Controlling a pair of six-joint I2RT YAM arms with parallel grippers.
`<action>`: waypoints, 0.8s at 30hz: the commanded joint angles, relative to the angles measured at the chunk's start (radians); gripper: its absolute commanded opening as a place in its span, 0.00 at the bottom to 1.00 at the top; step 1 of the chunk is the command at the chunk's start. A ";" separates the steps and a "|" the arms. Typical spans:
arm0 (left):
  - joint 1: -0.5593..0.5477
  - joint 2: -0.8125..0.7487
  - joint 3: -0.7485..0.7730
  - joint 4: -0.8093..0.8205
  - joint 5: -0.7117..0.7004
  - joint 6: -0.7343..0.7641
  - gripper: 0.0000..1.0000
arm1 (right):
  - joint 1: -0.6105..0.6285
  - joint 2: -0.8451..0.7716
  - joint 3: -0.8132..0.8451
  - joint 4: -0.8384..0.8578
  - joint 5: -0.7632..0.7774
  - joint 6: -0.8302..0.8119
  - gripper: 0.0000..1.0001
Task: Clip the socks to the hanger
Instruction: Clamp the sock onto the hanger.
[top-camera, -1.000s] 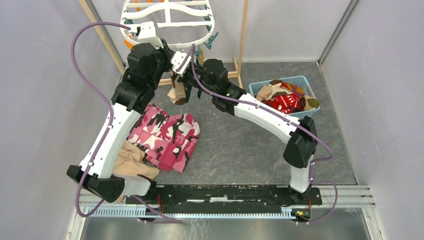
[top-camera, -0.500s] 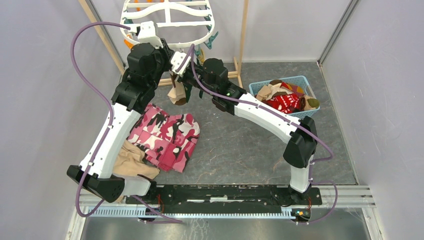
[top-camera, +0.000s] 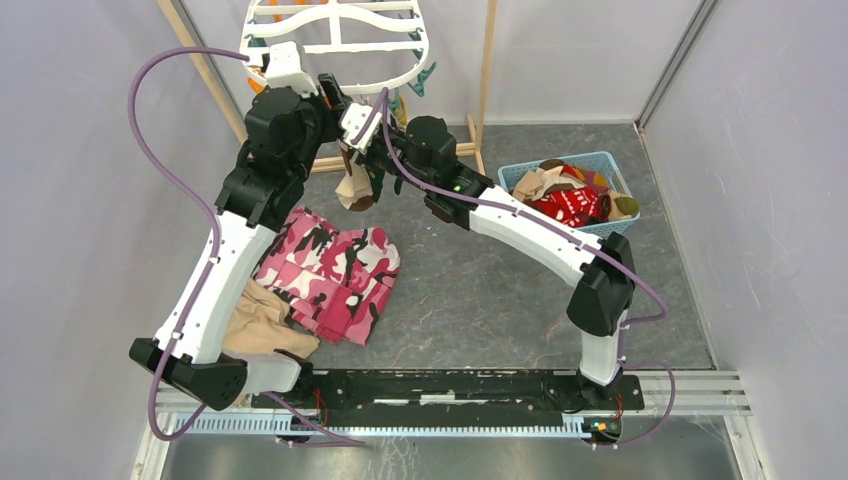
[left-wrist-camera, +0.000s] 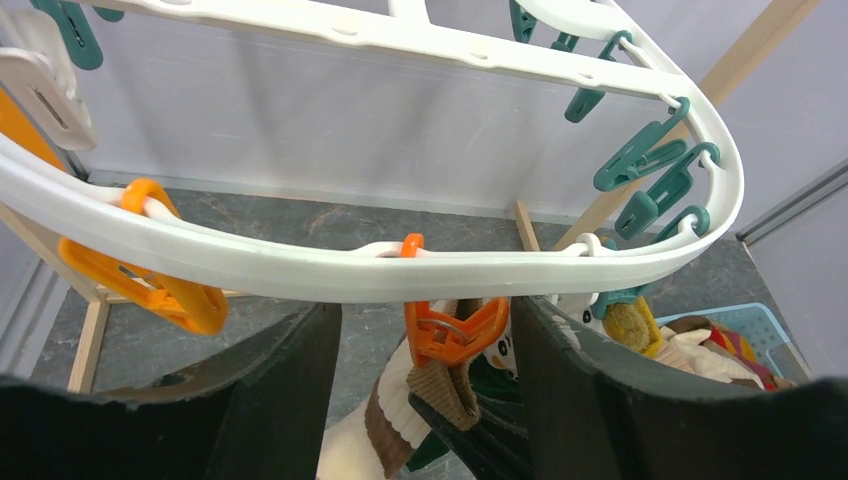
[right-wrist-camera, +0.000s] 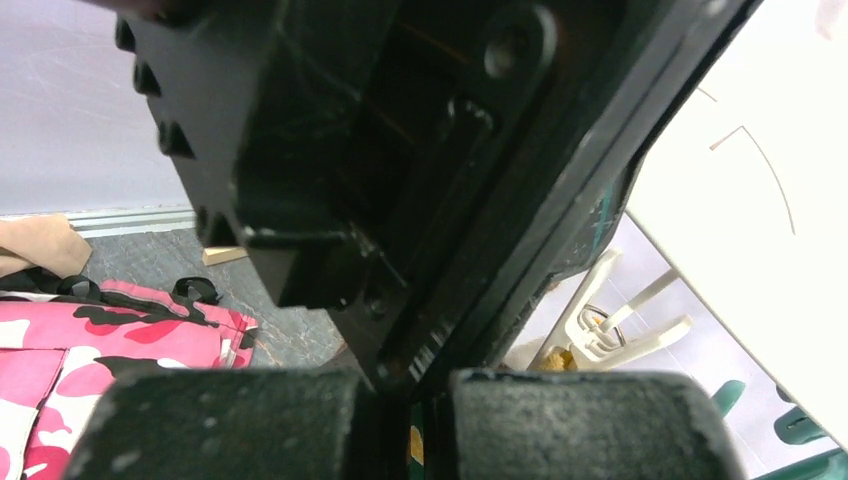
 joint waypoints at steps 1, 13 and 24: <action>-0.007 -0.046 0.005 0.005 0.029 -0.037 0.73 | -0.003 -0.050 0.026 0.014 -0.005 0.009 0.02; -0.007 -0.202 -0.118 0.018 0.093 -0.026 0.80 | -0.028 -0.087 0.028 -0.085 -0.151 0.042 0.52; -0.007 -0.419 -0.301 0.052 0.269 0.060 0.85 | -0.156 -0.177 0.060 -0.473 -0.733 -0.102 0.57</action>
